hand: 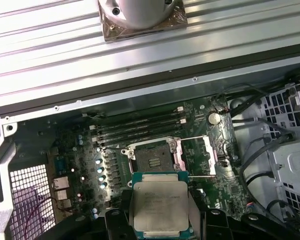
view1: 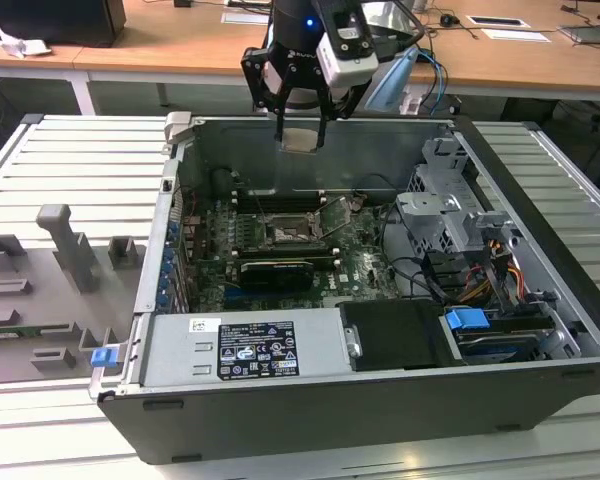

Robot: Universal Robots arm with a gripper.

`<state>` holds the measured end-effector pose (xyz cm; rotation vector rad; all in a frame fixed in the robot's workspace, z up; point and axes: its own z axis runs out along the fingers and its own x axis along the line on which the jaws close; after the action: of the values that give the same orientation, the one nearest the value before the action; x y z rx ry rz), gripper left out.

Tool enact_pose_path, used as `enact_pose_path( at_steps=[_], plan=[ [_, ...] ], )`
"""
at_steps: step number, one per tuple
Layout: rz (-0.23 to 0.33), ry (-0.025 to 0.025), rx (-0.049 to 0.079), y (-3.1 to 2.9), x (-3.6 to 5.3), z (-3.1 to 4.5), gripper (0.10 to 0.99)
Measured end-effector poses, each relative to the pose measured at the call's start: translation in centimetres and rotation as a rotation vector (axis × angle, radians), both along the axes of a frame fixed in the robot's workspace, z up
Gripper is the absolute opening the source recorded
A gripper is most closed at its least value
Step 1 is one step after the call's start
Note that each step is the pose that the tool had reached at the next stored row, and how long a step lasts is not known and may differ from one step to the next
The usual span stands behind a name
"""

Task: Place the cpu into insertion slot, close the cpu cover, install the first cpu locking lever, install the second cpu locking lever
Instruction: 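Place the cpu into insertion slot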

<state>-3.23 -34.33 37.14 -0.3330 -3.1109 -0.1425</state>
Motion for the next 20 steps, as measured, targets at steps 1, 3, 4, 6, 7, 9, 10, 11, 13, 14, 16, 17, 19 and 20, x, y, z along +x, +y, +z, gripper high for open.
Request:
enact_pose_path(
  at_steps=[1, 3, 4, 6, 7, 9, 10, 11, 13, 14, 16, 17, 19, 20],
  plan=[
    [-0.004, 0.0, 0.0, 0.0, 0.0, 0.0, 0.529],
    [-0.01, 0.0, 0.0, 0.0, 0.0, 0.0, 0.529],
    [-0.014, 0.0, 0.0, 0.0, 0.0, 0.0, 0.529],
    [-0.022, 0.0001, 0.0, 0.0, 0.0, 0.0, 0.529],
    [-0.026, 0.0, 0.0, 0.0, 0.0, -0.01, 0.529],
    [-0.033, 0.0001, 0.0, 0.0, 0.0, -0.01, 0.529],
    [-0.04, 0.0001, 0.0, 0.0, 0.0, -0.02, 0.529],
    [-0.043, 0.0001, 0.0, 0.0, 0.0, -0.02, 0.529],
    [-0.052, 0.0, 0.0, 0.0, 0.0, -0.03, 0.529],
    [-0.057, 0.0, 0.0, 0.0, 0.0, -0.03, 0.529],
    [-0.071, 0.0001, 0.0, 0.0, 0.0, -0.05, 0.529],
    [-0.079, 0.0, 0.0, 0.0, -0.01, -0.05, 0.529],
    [-0.085, 0.0, 0.0, 0.0, -0.01, -0.05, 0.529],
    [-0.088, 0.0, 0.0, 0.0, -0.01, -0.06, 0.529]
  ],
)
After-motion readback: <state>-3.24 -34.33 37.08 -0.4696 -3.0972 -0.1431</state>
